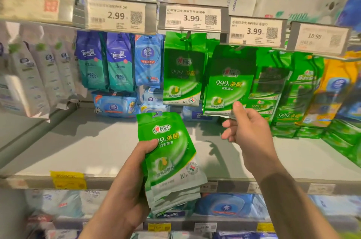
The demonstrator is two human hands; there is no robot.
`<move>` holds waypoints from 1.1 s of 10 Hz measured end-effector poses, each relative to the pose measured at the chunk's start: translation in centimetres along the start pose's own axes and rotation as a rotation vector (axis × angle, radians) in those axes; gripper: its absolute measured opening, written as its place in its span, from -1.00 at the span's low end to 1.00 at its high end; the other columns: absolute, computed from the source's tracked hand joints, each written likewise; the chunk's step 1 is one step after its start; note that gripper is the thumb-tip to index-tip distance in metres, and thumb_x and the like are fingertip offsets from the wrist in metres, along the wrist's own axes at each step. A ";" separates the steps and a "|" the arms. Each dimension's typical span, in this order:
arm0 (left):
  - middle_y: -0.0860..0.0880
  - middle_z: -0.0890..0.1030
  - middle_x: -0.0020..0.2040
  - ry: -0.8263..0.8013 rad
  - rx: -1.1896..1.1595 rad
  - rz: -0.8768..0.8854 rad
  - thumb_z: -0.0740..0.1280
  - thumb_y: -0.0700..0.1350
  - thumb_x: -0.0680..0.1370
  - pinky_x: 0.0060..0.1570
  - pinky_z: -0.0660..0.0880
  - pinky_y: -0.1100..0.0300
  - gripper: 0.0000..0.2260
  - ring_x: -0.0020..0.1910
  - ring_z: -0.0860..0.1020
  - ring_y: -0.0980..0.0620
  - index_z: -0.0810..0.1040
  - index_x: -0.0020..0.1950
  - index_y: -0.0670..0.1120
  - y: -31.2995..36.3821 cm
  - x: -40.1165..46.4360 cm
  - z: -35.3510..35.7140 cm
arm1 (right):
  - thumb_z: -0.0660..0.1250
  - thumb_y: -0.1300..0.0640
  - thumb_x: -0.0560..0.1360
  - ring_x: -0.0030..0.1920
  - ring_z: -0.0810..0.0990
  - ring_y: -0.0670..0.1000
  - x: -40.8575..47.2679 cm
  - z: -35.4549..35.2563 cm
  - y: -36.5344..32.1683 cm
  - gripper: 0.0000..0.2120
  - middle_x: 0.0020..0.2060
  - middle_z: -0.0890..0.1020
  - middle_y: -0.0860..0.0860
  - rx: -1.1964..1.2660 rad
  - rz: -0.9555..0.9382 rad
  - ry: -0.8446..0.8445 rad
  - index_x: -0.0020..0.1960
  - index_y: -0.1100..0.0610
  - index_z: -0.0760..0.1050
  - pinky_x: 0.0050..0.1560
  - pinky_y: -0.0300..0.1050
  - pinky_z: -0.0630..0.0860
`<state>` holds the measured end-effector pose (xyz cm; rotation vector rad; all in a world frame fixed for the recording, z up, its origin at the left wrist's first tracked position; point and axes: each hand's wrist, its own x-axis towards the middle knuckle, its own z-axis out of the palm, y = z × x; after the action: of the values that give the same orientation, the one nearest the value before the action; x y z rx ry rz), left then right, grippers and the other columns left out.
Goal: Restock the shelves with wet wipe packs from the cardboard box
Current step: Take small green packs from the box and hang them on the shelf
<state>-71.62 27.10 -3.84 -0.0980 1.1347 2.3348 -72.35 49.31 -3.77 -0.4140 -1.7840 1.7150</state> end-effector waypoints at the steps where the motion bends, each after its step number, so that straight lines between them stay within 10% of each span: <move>1: -0.27 0.70 -0.22 -0.031 0.066 -0.007 0.63 0.08 -0.06 -0.30 0.61 0.18 -0.23 -0.38 0.69 -0.08 0.66 0.02 -0.34 0.0 0.6 -0.2 | 0.25 -0.14 0.65 -0.50 0.50 0.01 -0.9 0.1 0.6 -0.67 -0.29 0.59 0.12 -0.004 0.121 -0.044 0.03 0.15 0.43 -0.48 -0.14 0.35; 2: -0.16 0.51 -0.64 -0.072 0.105 0.142 0.63 -0.08 -0.31 -0.79 0.26 0.32 -0.47 -0.74 0.46 0.03 0.54 -0.50 -0.29 0.7 0.6 0.2 | 0.23 -0.17 0.65 -0.50 0.45 0.02 -2.8 0.3 1.2 -0.61 -0.34 0.56 0.08 -0.091 0.261 -0.142 0.06 0.19 0.45 -0.53 -0.16 0.28; 3: -0.24 0.64 -0.43 -0.080 0.020 0.009 0.59 0.10 0.18 -0.59 0.48 0.27 -0.55 -0.55 0.61 -0.03 0.66 -0.29 -0.30 -0.2 1.2 0.1 | 0.24 -0.31 0.57 -0.52 0.39 0.04 -5.0 0.5 0.6 -0.47 -0.44 0.51 0.04 -0.190 0.335 -0.335 -0.01 0.19 0.52 -0.50 -0.18 0.23; 4: -0.33 0.69 -0.09 -0.078 -0.006 -0.116 0.57 0.08 0.18 -0.08 0.63 0.09 -0.39 -0.17 0.70 -0.15 0.67 0.07 -0.31 -1.3 1.8 -0.6 | 0.25 -0.55 0.24 -0.49 0.46 0.01 -6.8 1.0 -0.9 -0.26 -0.39 0.54 0.09 -0.399 0.323 -0.521 -0.04 0.11 0.56 -0.49 -0.11 0.38; 6: -0.32 0.65 0.11 -0.137 0.028 -0.148 0.39 0.11 0.39 0.11 0.52 -0.13 -0.56 -0.07 0.68 -0.28 0.71 0.06 -0.20 -2.3 2.4 -1.3 | 0.36 -0.27 0.53 -0.42 0.62 0.04 -7.2 0.6 -1.0 -0.63 -0.06 0.66 0.10 -0.542 0.255 -0.563 0.03 0.03 0.56 -0.32 0.12 0.59; 8: -0.29 0.68 0.03 -0.128 0.033 -0.142 0.32 0.12 0.50 0.11 0.51 -0.16 -0.63 -0.15 0.69 -0.27 0.75 -0.09 -0.15 -2.5 3.0 -1.9 | 0.35 -0.02 0.62 -0.39 0.62 0.42 -7.1 -0.9 -0.9 -0.83 0.01 0.64 0.24 -0.229 0.260 -0.439 0.13 0.04 0.49 -0.52 -0.08 0.52; 9: -0.26 0.71 -0.10 -0.106 0.060 -0.136 0.38 -0.02 0.44 -0.09 0.60 -0.13 -0.76 -0.28 0.69 -0.22 0.74 -0.23 -0.16 -2.4 3.3 -2.7 | 0.37 0.01 0.61 -0.35 0.63 0.31 -7.4 -1.9 -1.9 -0.89 -0.16 0.64 -0.02 -0.298 -0.048 -0.331 -0.09 -0.16 0.54 -0.52 0.06 0.57; 11: -0.19 0.70 0.03 -0.012 0.234 -0.018 0.48 0.08 0.41 0.20 0.51 -0.21 -0.75 -0.06 0.68 -0.17 0.74 -0.05 -0.06 -2.8 5.1 -4.9 | 0.31 0.03 0.62 -0.46 0.59 0.14 -6.5 -3.1 -3.5 -0.90 -0.29 0.66 0.04 -0.176 -0.248 -0.063 -0.05 0.01 0.53 -0.55 -0.03 0.55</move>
<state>-75.39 27.04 -10.40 -0.0088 1.3859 2.1663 -64.78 47.39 -1.86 -0.2022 -1.9502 1.4206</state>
